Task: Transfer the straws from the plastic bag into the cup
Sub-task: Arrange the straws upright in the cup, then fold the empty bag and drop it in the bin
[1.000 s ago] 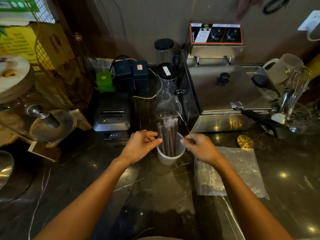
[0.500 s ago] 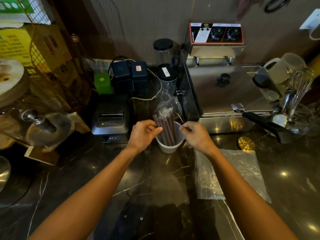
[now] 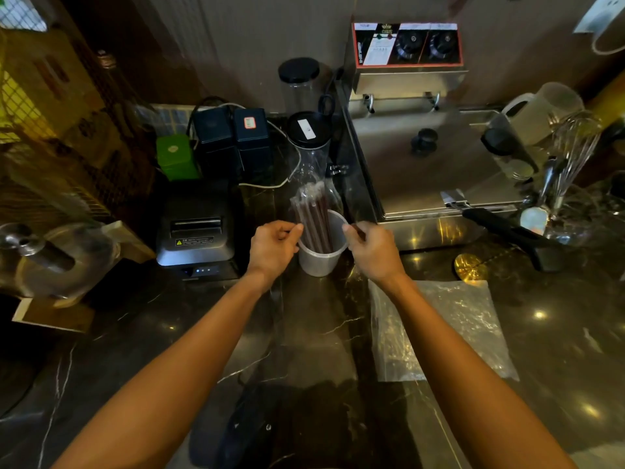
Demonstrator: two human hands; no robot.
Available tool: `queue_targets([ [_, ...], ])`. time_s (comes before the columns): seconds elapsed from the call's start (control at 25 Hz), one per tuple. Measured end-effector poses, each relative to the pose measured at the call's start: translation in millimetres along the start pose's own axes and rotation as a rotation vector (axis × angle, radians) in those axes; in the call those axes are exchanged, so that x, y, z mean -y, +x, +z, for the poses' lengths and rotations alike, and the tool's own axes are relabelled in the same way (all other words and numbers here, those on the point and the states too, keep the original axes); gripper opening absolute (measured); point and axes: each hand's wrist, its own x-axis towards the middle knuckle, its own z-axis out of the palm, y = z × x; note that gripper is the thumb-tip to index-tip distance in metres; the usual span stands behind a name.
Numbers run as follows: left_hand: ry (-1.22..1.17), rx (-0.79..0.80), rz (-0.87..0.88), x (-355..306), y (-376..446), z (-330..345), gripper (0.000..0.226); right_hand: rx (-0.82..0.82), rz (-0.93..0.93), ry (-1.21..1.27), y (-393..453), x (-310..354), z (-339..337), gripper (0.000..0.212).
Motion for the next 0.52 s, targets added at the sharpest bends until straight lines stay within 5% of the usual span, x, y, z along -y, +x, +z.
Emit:
queue_targets([
  [0.2,-0.102,-0.014,-0.091,9.0,-28.8,4.0,0.022,-0.041,0.123,-0.146,-57.6,-43.3,-8.3,0.020],
  [0.4,-0.148,-0.022,-0.252,24.5,-70.8,36.3,0.037,0.062,0.266,-0.531,-107.4,-83.0,3.4,0.050],
  [0.52,-0.083,0.170,-0.299,28.7,-90.8,61.6,0.033,0.097,0.342,-0.574,-126.9,-90.0,10.1,0.062],
])
